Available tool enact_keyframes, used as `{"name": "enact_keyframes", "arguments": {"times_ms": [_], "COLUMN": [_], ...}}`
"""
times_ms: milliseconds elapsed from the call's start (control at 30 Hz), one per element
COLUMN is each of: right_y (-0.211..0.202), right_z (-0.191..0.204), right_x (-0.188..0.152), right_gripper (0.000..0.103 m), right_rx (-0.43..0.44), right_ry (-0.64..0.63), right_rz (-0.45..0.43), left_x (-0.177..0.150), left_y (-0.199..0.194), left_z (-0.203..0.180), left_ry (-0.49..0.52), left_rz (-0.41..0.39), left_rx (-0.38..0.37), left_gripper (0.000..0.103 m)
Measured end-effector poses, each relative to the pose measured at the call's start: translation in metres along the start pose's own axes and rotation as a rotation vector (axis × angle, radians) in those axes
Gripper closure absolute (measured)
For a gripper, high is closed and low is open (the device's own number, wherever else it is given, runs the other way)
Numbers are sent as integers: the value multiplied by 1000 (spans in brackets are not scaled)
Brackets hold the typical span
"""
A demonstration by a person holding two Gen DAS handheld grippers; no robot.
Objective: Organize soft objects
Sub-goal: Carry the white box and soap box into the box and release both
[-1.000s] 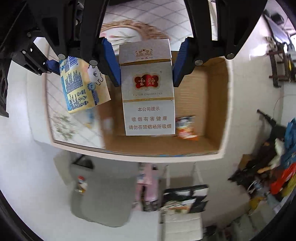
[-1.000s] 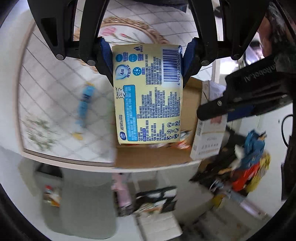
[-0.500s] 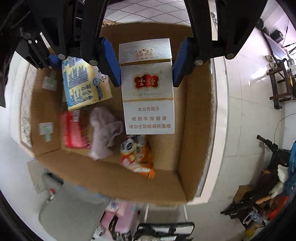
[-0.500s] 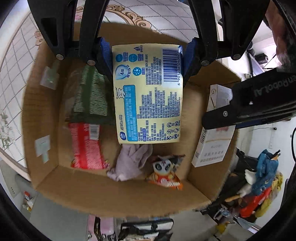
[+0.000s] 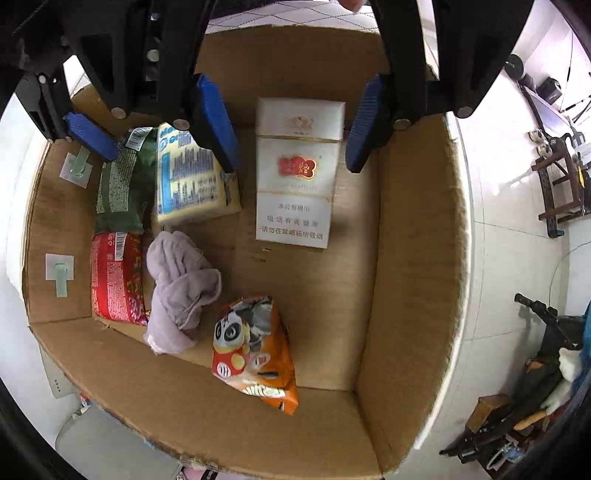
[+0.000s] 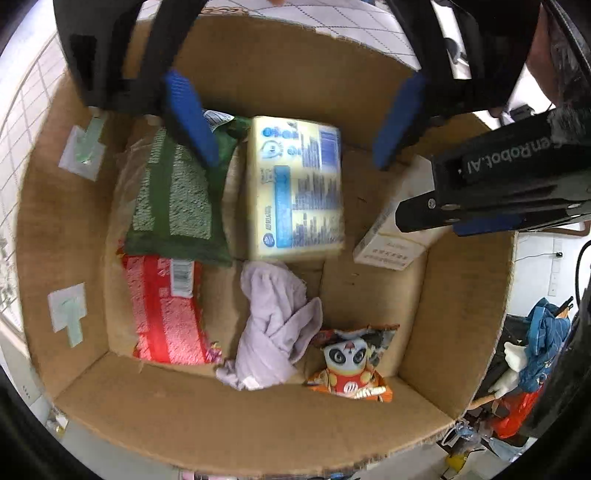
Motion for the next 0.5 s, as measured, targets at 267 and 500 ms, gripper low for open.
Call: {"name": "enact_keyframes", "arguments": {"times_ms": [267, 500], "right_y": [-30, -73], "right_z": [-12, -23], "right_x": [-9, -29], "right_gripper": [11, 6], "right_rx": [-45, -84], "right_ry": [17, 56], "right_rz": [-14, -47], "left_x": [-22, -46], "left_y": [-35, -79], "left_z": [-5, 0], "left_ry": [19, 18], "left_rz": [-82, -197], "left_rx": [-5, -2], "left_gripper": [12, 3]}}
Point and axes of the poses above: each gripper's, at about its wrist camera, not at the fingertips, and y roughly the way its jaws point, z to its left, x to its top, the point moved 6 cm from there along y, roughly the way its jaws point, and after that the axes turned 14 degrees about -y, right-handed, at the moved point
